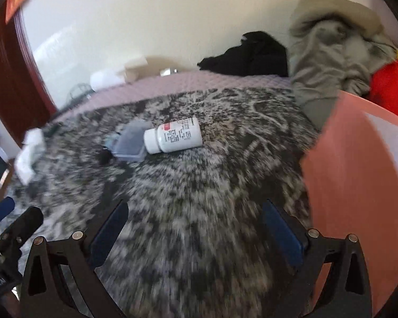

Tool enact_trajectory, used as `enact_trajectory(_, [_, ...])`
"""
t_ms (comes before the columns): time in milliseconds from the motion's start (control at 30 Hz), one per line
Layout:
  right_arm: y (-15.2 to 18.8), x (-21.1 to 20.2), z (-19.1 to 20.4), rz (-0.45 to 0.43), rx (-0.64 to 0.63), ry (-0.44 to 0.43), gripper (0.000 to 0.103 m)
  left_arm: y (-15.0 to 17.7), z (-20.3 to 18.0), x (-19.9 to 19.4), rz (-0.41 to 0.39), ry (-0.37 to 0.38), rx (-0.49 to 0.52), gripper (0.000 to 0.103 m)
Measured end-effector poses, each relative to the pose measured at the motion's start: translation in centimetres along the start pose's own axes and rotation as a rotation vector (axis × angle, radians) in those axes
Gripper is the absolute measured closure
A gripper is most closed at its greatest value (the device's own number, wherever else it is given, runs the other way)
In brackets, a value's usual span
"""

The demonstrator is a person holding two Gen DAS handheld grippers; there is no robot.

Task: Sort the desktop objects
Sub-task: 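Grasp the small blue-label bottle with the left gripper while the right grasps the white pill bottle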

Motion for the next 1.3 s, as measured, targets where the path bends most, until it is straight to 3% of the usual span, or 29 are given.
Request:
enact_trajectory(67, [-0.6,3.3,0.5,0.029,-0.041,0.038,0.001,0.0,0.2,3.4,0.033,0.004,0.014,0.008])
enact_trajectory(133, [-0.7,6.4,0.8,0.066,-0.084,0.082,0.001,0.3,-0.2,6.8,0.079,-0.05,0.099,0.008])
enact_trajectory(167, [-1.1,6.9,0.7,0.061,-0.077,0.08,0.0,0.5,-0.5,8.5,0.1,-0.075,0.141,0.002])
enact_trajectory(267, [-2.1,8.3,0.7,0.045,-0.058,0.072,0.0,-1.9,-1.5,9.9,0.077,-0.025,0.167,0.003])
enact_trajectory(433, [-3.9,10.6,0.5,0.02,-0.027,0.06,0.0,-4.5,-1.2,12.4,0.066,0.033,0.109,0.003])
enact_trajectory(467, [-4.3,11.0,0.5,0.015,-0.021,0.057,0.0,-4.8,-1.4,12.6,0.059,0.032,0.108,0.006])
enact_trajectory(533, [-5.0,12.0,0.5,0.005,-0.008,0.052,0.003,-5.2,-2.3,12.8,0.036,0.032,0.144,0.028])
enact_trajectory(567, [-5.4,12.4,0.4,0.0,-0.002,0.049,0.014,-5.1,-3.0,12.6,0.027,0.047,0.177,0.052])
enact_trajectory(600, [-5.7,12.9,0.4,-0.006,0.005,0.047,0.033,-4.9,-4.0,12.4,0.014,0.073,0.217,0.079])
enact_trajectory(667, [-6.0,13.1,0.5,-0.015,0.006,0.041,0.042,-4.6,-4.9,12.0,-0.003,0.082,0.255,0.079])
enact_trajectory(700, [-6.0,13.0,0.3,-0.021,0.018,0.031,0.062,-4.4,-4.9,11.6,0.001,0.109,0.236,0.079])
enact_trajectory(767, [-5.8,12.6,-0.5,-0.021,0.048,-0.001,0.091,-3.3,-3.8,10.6,0.028,0.182,0.121,0.079])
enact_trajectory(833, [-4.8,11.9,-1.1,-0.001,0.043,-0.015,0.102,-1.8,-2.4,9.4,0.055,0.234,0.007,0.079])
enact_trajectory(900, [-3.2,10.6,-1.2,0.015,-0.018,0.007,0.103,0.5,-1.6,7.3,0.098,0.251,-0.076,0.079])
enact_trajectory(1000, [0.2,7.6,-1.2,0.043,-0.097,0.028,0.103,3.7,-0.9,3.4,0.126,0.214,-0.137,0.079])
enact_trajectory(1100, [3.6,4.5,-1.3,0.075,-0.111,-0.002,0.103,7.0,-0.8,-1.2,0.134,0.242,-0.22,0.079])
enact_trajectory(1167, [5.5,2.5,-1.6,0.103,-0.099,-0.041,0.103,9.0,-1.1,-3.4,0.168,0.187,-0.204,0.079])
enact_trajectory(1233, [6.0,0.8,-2.3,0.127,-0.051,-0.088,0.095,10.4,-1.4,-6.0,0.19,0.109,-0.167,0.079])
enact_trajectory(1267, [5.6,0.2,-2.4,0.114,-0.053,-0.093,0.081,10.8,-1.4,-7.2,0.195,0.094,-0.168,0.079])
enact_trajectory(1300, [4.8,-0.5,-2.5,0.085,-0.058,-0.086,0.06,11.1,-1.5,-8.4,0.2,0.079,-0.168,0.079])
Point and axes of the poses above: each gripper's, at about its wrist camera, not at the fingertips, and x roughly the way its jaws point, z to its left, y to its underside, the point moved 5 cm from there along x, roughly the way its jaws point, and after that the axes turned 1 degree about -z, right-handed, at the moved point
